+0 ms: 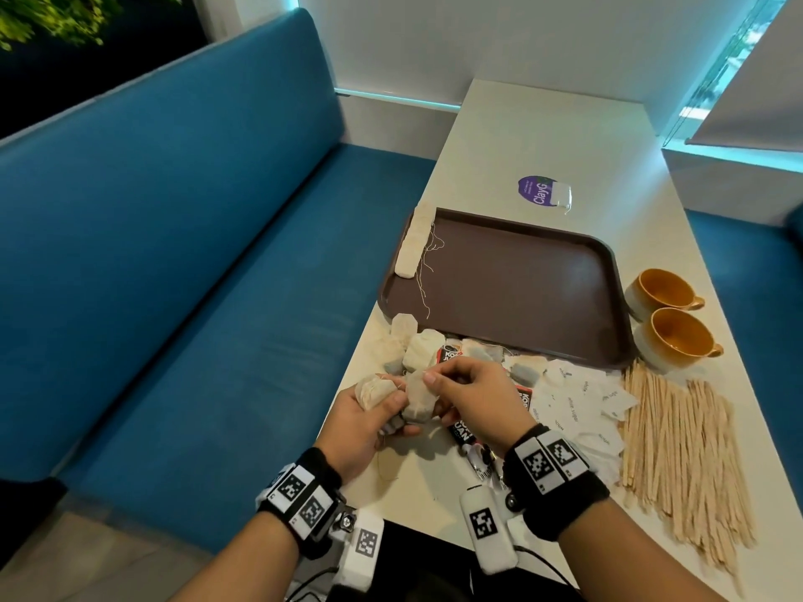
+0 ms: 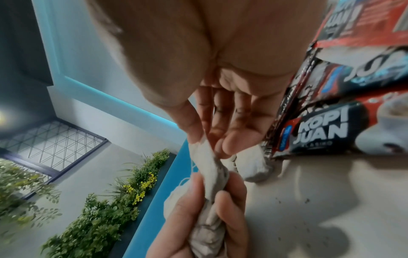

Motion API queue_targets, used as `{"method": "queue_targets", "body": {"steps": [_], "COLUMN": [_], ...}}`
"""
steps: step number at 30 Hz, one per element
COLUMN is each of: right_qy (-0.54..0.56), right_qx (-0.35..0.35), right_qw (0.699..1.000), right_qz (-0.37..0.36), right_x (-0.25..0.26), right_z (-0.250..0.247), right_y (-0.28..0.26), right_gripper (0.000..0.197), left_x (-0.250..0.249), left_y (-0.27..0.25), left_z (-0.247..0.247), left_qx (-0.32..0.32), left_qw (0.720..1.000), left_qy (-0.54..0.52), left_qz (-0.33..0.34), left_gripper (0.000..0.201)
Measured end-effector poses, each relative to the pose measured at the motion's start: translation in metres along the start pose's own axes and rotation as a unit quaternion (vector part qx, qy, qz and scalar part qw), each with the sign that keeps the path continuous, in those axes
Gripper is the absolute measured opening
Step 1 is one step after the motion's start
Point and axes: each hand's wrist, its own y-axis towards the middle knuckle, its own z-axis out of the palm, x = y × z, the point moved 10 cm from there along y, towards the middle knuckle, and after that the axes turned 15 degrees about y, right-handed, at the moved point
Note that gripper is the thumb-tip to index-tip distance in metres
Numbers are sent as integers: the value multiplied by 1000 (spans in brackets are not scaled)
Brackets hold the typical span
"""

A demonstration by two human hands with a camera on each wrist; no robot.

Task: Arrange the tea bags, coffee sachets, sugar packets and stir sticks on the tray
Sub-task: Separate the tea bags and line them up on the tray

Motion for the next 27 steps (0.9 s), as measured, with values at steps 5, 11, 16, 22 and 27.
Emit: {"method": "queue_targets", "body": {"steps": [5, 11, 16, 22, 27], "right_qy": [46, 49, 45, 13, -34], "right_qx": [-12, -5, -16, -21, -57], "right_qw": [999, 998, 999, 1000, 995], "right_qz": [14, 34, 22, -18, -72], "right_x": [-7, -11, 4, 50, 93], "right_z": [-3, -3, -7, -25, -36], "right_y": [1, 3, 12, 56, 111], "right_gripper": [11, 13, 13, 11, 6], "left_x": [-3, -5, -5, -7, -9], "left_y": [-2, -3, 1, 8, 9], "left_z": [6, 9, 2, 0, 1], "left_qx": [29, 43, 26, 63, 69], "left_qw": [999, 999, 999, 996, 996], "left_qy": [22, 14, 2, -37, -11], "left_qz": [4, 16, 35, 49, 52], "left_gripper": [28, 30, 30, 31, 38]}}
